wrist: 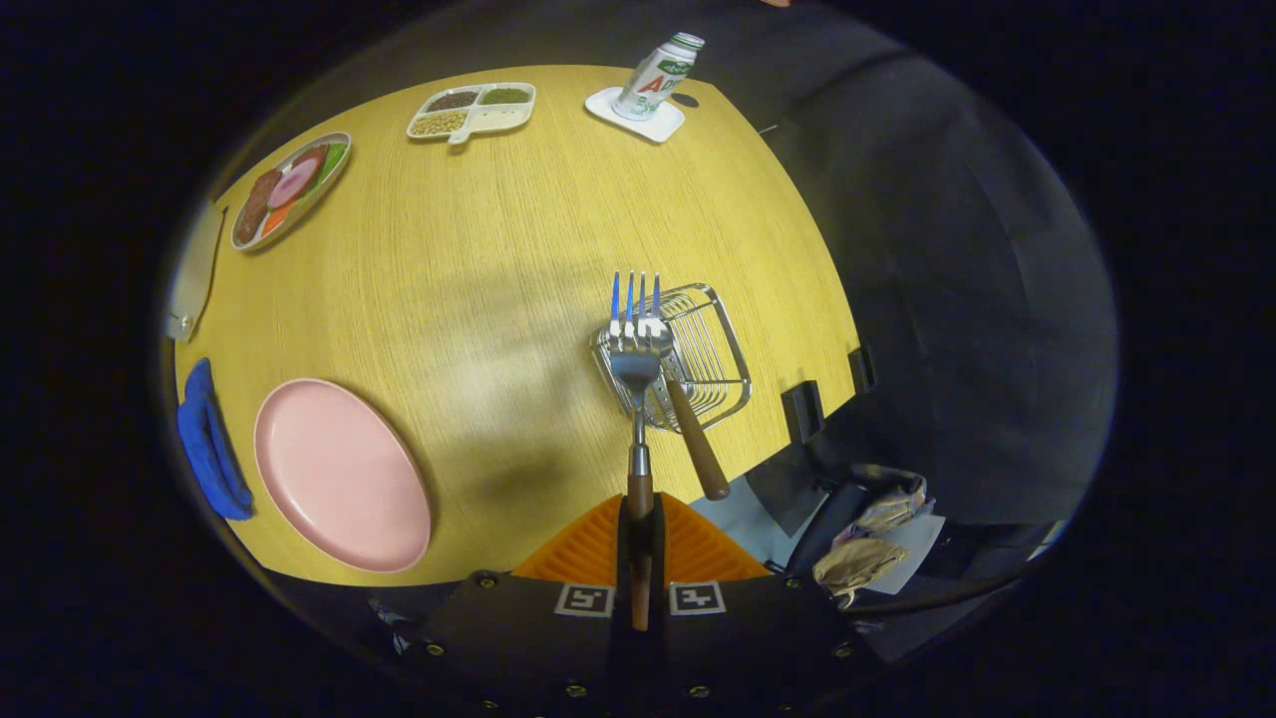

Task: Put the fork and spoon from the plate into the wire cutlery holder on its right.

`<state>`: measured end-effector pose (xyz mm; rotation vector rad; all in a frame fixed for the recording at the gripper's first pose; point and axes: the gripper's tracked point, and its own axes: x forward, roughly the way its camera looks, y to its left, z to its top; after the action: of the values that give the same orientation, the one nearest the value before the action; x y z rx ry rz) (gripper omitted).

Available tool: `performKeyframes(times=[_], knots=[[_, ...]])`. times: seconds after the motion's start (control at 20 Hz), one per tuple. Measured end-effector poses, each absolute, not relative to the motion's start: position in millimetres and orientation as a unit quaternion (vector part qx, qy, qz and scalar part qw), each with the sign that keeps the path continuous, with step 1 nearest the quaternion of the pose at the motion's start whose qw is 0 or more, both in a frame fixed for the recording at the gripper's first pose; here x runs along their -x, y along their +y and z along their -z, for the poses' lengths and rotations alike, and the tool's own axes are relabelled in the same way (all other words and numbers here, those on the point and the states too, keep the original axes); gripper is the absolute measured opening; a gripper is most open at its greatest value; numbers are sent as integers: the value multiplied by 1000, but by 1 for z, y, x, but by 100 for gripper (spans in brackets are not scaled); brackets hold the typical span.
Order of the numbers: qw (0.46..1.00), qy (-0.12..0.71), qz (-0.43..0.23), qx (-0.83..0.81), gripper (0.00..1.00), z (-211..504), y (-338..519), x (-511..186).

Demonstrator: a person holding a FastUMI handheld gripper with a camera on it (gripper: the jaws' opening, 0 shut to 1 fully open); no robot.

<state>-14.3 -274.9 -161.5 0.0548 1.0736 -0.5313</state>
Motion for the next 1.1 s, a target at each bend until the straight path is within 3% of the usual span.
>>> performKeyframes(times=[1.1], knots=[[753,614,226,-69,6,183,-307,17]])
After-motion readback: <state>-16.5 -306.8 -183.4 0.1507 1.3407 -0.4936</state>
